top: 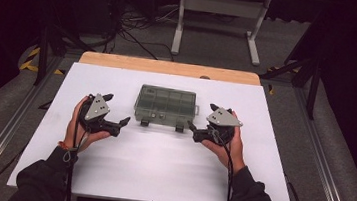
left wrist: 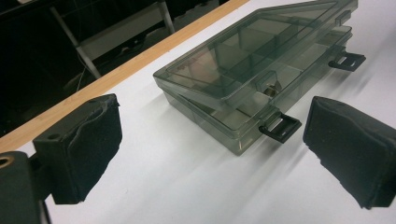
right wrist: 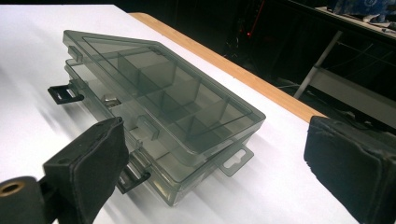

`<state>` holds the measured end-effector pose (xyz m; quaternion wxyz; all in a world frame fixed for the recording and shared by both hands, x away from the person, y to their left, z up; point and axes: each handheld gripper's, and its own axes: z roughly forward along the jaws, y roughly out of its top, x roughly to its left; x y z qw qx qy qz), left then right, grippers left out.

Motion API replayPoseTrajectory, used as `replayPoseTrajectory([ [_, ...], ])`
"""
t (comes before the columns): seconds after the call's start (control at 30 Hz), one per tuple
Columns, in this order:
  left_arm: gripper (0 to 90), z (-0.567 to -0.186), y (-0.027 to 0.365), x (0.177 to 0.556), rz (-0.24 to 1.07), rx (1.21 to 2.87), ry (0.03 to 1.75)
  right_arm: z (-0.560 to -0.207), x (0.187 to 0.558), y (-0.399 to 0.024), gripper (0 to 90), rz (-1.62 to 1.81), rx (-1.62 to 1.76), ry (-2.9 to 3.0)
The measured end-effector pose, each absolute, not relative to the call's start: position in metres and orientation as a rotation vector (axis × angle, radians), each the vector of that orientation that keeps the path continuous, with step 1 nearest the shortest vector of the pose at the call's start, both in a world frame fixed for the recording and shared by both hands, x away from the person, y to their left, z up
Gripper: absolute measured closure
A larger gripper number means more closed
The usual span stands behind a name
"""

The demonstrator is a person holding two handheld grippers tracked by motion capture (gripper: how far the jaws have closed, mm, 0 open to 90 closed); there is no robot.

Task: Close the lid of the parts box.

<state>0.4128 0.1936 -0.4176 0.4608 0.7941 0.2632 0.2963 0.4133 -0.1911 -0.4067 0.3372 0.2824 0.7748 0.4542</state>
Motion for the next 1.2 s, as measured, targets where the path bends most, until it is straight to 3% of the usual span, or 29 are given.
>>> replayPoseTrajectory([
  [1.2, 5.1, -0.417, 0.214, 0.392, 0.767, 1.976, 0.630, -0.405, 0.390, -0.219, 6.6, 1.145, 0.722, 2.021],
])
